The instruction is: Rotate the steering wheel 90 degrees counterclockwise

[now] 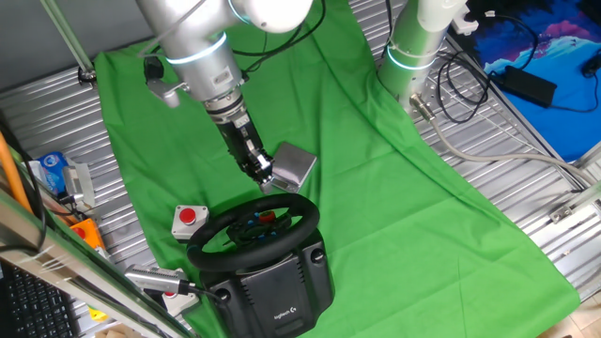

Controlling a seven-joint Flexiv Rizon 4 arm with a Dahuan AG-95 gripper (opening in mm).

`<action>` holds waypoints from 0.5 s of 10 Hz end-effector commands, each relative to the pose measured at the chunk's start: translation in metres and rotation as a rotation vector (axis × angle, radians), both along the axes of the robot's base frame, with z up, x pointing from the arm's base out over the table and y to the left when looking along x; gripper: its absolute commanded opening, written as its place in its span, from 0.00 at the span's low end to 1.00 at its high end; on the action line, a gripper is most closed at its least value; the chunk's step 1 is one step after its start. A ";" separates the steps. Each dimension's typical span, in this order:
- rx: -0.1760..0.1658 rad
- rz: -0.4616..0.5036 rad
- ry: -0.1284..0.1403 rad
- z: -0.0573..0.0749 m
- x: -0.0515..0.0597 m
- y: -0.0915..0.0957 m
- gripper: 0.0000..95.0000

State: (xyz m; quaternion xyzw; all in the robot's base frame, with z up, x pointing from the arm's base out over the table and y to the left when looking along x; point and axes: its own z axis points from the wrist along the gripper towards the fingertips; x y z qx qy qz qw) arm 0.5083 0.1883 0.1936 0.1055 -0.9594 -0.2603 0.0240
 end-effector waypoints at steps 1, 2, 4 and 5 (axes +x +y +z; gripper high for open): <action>0.036 -0.014 -0.001 0.008 0.007 0.003 0.00; 0.043 -0.025 -0.010 0.011 0.016 0.006 0.00; 0.089 -0.069 -0.037 0.013 0.031 0.021 0.00; 0.094 -0.092 -0.046 0.014 0.036 0.030 0.00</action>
